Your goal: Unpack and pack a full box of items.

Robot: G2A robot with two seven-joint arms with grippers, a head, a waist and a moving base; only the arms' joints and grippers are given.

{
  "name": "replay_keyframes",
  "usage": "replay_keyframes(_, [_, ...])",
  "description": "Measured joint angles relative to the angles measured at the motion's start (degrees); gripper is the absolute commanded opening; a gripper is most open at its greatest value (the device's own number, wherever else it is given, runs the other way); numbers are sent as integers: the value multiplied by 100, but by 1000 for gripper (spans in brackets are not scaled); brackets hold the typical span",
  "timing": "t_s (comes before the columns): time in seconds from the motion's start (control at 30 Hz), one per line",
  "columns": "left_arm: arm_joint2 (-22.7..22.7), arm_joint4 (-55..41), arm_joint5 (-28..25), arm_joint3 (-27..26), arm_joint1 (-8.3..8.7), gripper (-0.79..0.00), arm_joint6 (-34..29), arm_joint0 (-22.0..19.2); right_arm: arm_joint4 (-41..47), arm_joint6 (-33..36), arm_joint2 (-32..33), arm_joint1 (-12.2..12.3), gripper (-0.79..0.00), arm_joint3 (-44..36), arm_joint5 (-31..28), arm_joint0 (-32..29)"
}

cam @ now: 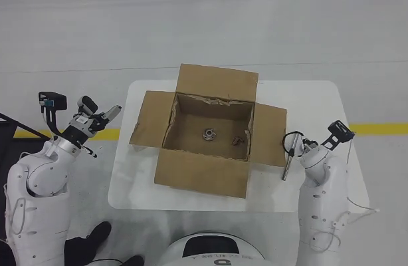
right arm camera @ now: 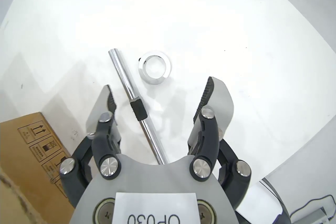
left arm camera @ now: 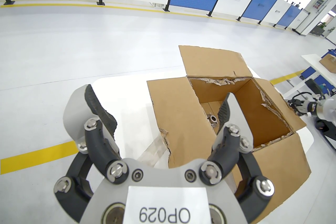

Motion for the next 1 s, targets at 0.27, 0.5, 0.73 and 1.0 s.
replay_keyframes(0.27, [0,0,0,0,0,0,0,0,-436,327,107,62,-548,1065,95,709])
replay_keyframes(0.5, [0,0,0,0,0,0,0,0,-501,235,193,92,-554,1713,227,1065])
replay_keyframes(0.73, [0,0,0,0,0,0,0,0,-532,80,254,112,-594,2097,357,1253])
replay_keyframes(1.0, [0,0,0,0,0,0,0,0,-583,22,378,145,-785,2254,438,1333])
